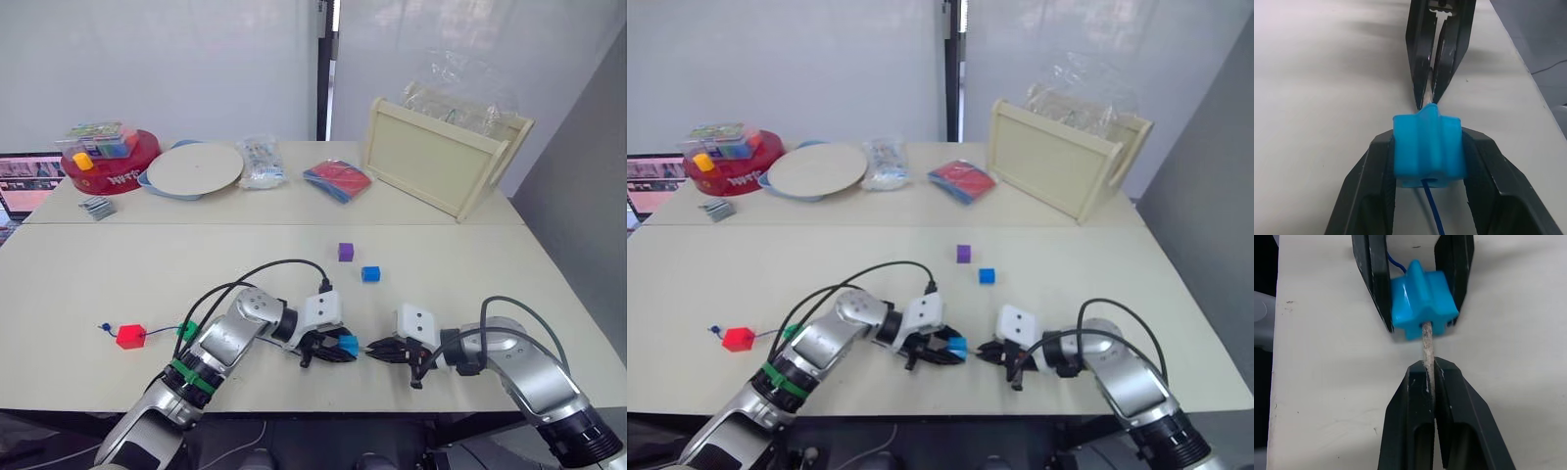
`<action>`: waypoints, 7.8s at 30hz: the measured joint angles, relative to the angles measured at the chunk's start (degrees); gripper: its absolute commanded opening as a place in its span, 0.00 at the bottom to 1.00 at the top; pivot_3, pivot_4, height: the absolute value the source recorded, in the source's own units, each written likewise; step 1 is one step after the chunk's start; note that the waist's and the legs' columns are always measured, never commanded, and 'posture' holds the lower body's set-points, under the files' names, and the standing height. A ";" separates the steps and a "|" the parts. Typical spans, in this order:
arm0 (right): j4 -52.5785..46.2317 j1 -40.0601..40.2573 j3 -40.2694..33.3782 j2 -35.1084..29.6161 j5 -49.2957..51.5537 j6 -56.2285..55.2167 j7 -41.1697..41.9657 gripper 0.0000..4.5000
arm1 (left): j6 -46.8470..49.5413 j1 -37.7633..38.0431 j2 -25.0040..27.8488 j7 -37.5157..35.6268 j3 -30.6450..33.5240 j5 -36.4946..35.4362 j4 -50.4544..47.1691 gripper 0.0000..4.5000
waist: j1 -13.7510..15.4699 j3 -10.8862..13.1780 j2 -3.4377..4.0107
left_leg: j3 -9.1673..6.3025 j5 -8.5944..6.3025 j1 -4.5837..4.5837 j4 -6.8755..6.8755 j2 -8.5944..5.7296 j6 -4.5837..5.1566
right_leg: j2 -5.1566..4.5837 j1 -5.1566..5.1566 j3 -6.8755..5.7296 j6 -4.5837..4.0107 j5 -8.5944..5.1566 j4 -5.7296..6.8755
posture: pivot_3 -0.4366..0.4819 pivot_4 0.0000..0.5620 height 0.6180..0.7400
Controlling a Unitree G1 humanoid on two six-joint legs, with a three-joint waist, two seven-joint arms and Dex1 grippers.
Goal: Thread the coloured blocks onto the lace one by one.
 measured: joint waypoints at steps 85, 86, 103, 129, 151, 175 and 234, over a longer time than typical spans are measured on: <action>-5.53 -3.82 -2.63 4.57 3.94 12.45 -3.93 0.75 | -1.36 3.50 0.15 2.62 7.70 -4.00 2.59 0.00 | 0.56 0.05 0.03 | 0.05 0.03 -0.45 0.05 0.02 -0.03 | 0.02 -0.59 0.05 -0.09 -0.02 0.26 | 0.48 0.27 1.00; -6.30 -3.10 -4.53 4.97 5.44 13.97 -5.11 0.84 | -1.14 4.25 0.41 2.45 8.56 -4.68 2.14 0.00 | 0.58 0.05 0.03 | 0.05 0.03 -0.46 0.05 0.02 -0.03 | 0.01 -0.59 0.05 -0.09 -0.02 0.26 | 0.48 0.27 1.00; -5.47 7.33 -12.58 32.17 -1.70 9.89 -45.02 0.99 | 1.94 8.57 4.95 1.42 12.57 -8.83 -1.95 0.00 | 0.05 0.03 0.05 | 0.06 0.04 -0.43 0.00 0.04 -0.06 | 0.02 -0.66 0.08 -0.09 -0.02 0.35 | 0.48 0.27 1.00; 20.76 -7.79 -11.85 48.95 -11.86 -5.54 -70.29 0.27 | 2.55 8.79 5.78 2.52 12.95 -8.78 -2.15 0.00 | -1.14 0.03 0.06 | 0.06 0.07 -0.32 -0.15 0.08 -0.11 | 0.04 -0.71 0.09 -0.10 -0.02 0.53 | 0.48 0.27 1.00; -12.46 21.04 0.75 39.76 -9.74 3.18 -56.48 0.38 | 2.28 8.43 4.91 2.59 12.72 -8.67 -1.25 0.00 | -0.97 0.02 0.05 | 0.03 0.06 -0.34 -0.22 0.07 -0.10 | 0.05 -0.71 0.08 -0.09 -0.02 0.44 | 0.48 0.27 1.00; 5.67 -14.61 2.21 -0.26 7.82 7.24 4.27 0.99 | 2.58 8.05 5.11 2.58 11.46 -8.69 -2.34 0.00 | -1.00 0.03 0.03 | 0.03 0.04 -0.37 -0.08 0.02 -0.05 | 0.03 -0.61 0.05 -0.09 -0.02 0.29 | 0.48 0.27 1.00; 23.53 -19.74 7.20 5.65 -7.68 -15.32 15.71 0.29 | 11.36 6.47 3.97 7.34 6.28 -6.91 -9.57 0.00 | -0.85 0.03 0.04 | 0.04 0.06 -0.38 0.02 0.03 -0.08 | 0.01 -0.58 0.06 -0.09 -0.02 0.32 | 0.48 0.27 1.00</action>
